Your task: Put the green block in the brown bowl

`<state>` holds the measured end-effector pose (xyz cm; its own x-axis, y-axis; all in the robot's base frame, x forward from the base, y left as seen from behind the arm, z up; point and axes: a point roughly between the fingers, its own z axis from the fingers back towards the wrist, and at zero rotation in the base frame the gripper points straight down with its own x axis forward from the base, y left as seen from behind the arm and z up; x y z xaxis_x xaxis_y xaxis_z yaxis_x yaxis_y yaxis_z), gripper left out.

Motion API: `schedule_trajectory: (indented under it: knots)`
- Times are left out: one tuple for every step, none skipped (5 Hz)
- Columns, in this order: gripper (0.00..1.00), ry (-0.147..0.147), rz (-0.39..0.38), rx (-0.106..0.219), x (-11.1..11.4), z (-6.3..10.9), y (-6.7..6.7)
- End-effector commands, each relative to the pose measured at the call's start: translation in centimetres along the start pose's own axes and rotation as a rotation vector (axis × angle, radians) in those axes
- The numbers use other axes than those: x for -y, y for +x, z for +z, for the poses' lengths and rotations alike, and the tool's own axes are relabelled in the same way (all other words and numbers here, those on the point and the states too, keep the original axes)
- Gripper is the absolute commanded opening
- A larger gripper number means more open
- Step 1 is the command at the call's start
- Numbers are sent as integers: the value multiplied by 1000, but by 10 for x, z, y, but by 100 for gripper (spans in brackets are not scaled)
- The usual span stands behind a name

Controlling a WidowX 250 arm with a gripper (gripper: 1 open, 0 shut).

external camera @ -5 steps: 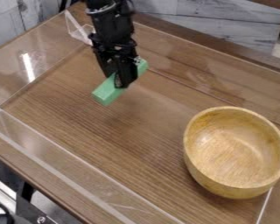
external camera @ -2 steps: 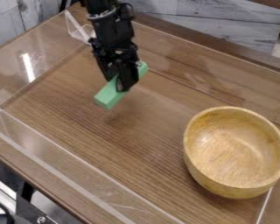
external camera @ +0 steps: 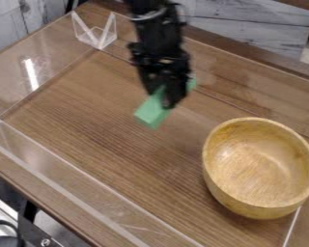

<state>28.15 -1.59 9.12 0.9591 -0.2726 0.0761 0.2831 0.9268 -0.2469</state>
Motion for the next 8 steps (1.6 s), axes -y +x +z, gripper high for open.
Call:
schedule_trajectory:
  knots:
    - [0, 9, -121, 47, 55, 15, 5]
    - [0, 2, -261, 26, 112, 6, -8]
    - [0, 19, -315, 26, 145, -16, -15]
    - [0, 51, -227, 60, 148, 5, -13]
    - [0, 68, -155, 87, 138, 14, -13]
    - [0, 77, -125, 105, 134, 12, -15]
    - [0, 85, -103, 121, 133, 8, -17]
    - [0, 86, -89, 132, 131, 3, -17]
